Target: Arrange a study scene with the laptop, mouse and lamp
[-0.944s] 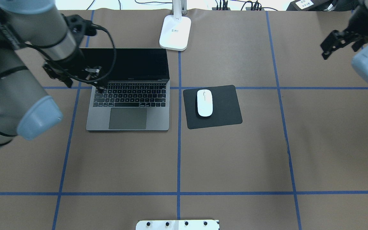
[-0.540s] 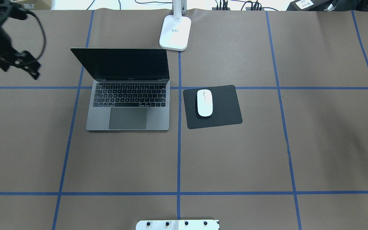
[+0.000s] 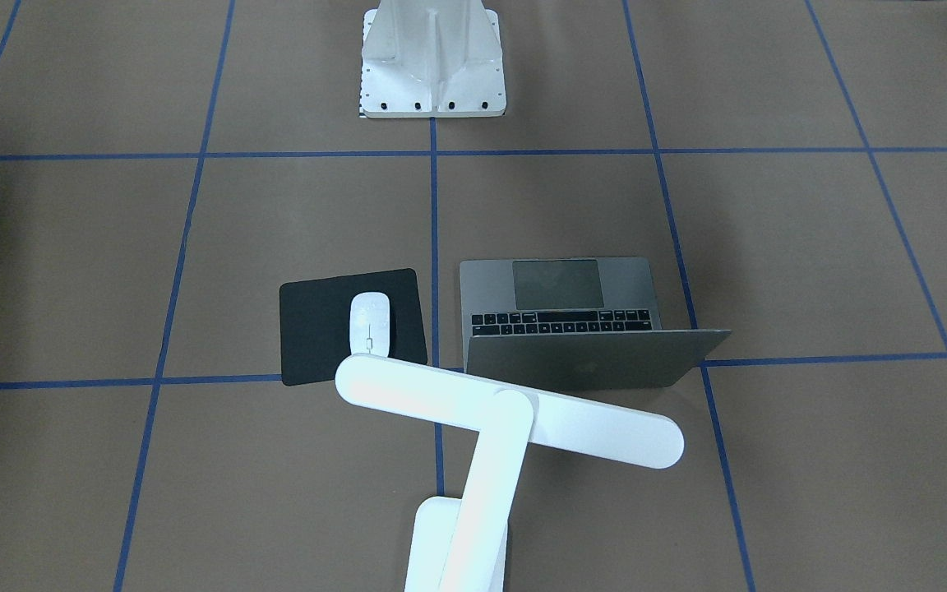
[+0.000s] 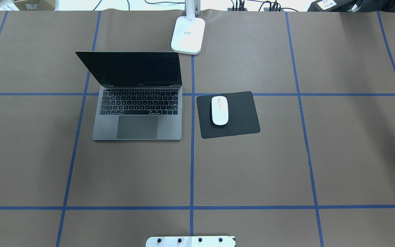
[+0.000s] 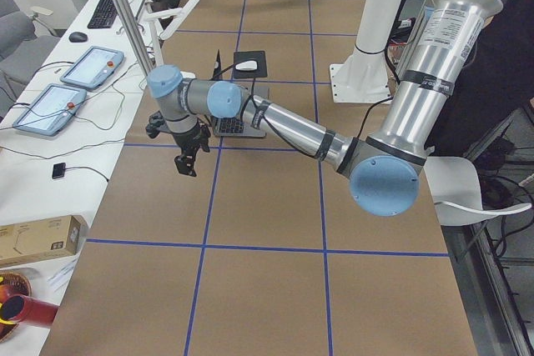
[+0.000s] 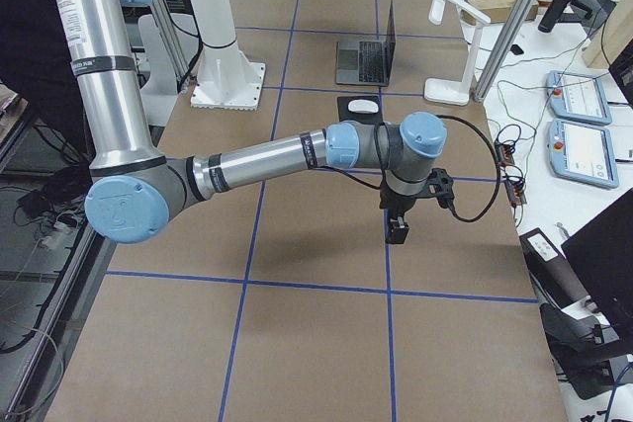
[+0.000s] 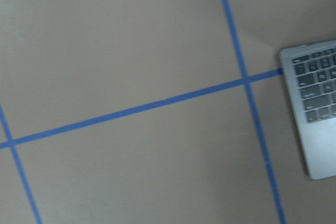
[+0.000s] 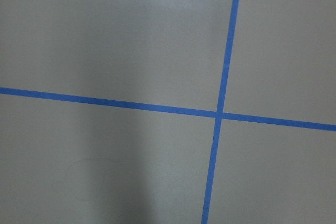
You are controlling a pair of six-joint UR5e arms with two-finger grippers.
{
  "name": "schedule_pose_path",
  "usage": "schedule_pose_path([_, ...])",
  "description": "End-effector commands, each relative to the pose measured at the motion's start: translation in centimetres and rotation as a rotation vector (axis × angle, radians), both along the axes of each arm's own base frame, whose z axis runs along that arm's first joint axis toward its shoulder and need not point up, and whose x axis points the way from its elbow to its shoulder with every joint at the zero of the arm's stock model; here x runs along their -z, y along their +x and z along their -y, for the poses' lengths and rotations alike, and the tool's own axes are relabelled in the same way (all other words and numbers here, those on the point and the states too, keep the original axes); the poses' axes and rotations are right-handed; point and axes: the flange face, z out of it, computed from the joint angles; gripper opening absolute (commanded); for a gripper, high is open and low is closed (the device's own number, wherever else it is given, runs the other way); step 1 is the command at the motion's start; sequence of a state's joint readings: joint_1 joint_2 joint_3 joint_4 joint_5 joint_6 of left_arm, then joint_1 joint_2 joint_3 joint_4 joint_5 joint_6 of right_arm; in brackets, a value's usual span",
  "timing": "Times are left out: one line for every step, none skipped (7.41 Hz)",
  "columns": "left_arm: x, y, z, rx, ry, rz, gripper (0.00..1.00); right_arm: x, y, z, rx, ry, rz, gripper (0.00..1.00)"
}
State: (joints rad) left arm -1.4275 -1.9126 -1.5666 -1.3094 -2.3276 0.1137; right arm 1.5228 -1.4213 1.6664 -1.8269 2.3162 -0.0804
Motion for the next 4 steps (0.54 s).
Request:
schedule_pose_path([-7.6, -4.8, -1.4, 0.055, -0.012, -0.001, 0.99, -1.2, 0.3, -1.2, -0.041, -0.008, -0.006, 1.00])
schedule_pose_path([-10.8, -5.6, -3.8, 0.065, 0.015, -0.004, 1.00, -1.5, 0.4, -2.7, -0.069, -0.003, -0.005, 1.00])
schedule_pose_path([-12.0, -5.7, -4.9, 0.067, 0.013, -0.004, 1.00, -2.9, 0.4, -4.1, -0.071, 0.011, -0.002, 1.00])
schedule_pose_path([-12.6, -5.8, -5.4, 0.068, 0.005, -0.005, 1.00, -3.1, 0.4, -4.3, -0.084, 0.009, -0.002, 1.00])
